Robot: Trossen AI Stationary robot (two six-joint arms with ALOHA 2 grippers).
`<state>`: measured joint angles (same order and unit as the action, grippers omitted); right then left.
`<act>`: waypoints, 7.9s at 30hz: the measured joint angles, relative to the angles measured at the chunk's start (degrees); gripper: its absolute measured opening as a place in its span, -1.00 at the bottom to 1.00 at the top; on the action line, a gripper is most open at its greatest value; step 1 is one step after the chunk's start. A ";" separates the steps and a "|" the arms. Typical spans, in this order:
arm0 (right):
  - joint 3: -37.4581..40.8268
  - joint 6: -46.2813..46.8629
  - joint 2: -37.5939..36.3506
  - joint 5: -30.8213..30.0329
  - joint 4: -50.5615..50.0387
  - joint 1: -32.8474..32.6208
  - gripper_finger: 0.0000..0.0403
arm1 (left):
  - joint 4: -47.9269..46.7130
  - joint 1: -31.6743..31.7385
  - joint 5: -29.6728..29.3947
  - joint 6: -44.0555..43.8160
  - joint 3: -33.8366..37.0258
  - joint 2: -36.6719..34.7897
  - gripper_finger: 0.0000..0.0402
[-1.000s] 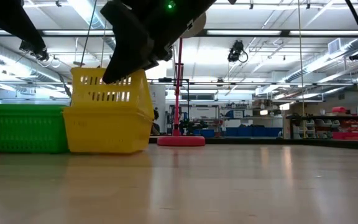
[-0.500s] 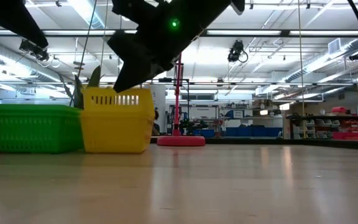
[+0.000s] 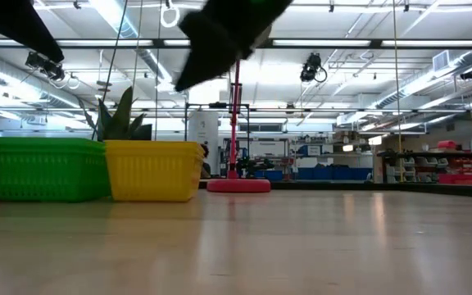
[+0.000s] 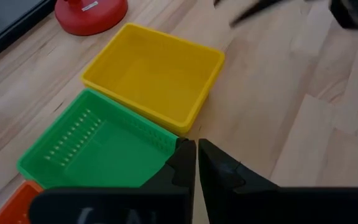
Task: Stack baskets by color
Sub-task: Adjust the stacked bins, then return to Home Position
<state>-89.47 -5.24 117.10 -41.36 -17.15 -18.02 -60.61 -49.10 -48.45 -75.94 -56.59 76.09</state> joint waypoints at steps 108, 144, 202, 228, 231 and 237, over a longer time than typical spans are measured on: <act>66.19 23.78 -60.10 17.19 22.78 -8.15 -0.99 | 6.08 15.28 1.54 11.55 -2.98 3.72 -0.96; 89.09 15.69 -113.95 41.43 24.76 10.61 -0.98 | 68.83 60.06 53.68 63.57 55.19 -72.68 -0.98; 89.09 14.60 -114.38 36.54 18.80 10.11 -0.94 | 66.79 51.73 50.80 69.10 56.23 -75.73 -0.91; 89.09 14.60 -114.38 36.57 18.80 10.11 -0.94 | 67.21 51.76 50.71 69.09 56.21 -75.73 -0.90; 89.09 14.62 -114.38 36.56 18.80 10.11 -0.94 | 67.22 51.76 50.70 69.09 56.21 -75.73 -0.87; 89.09 14.61 -114.38 36.59 18.80 10.11 -0.94 | 67.22 51.76 50.69 69.09 56.21 -75.73 -0.86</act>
<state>-0.38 9.37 2.72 -4.78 1.65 -7.91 6.61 2.66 2.24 -6.85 -0.38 0.36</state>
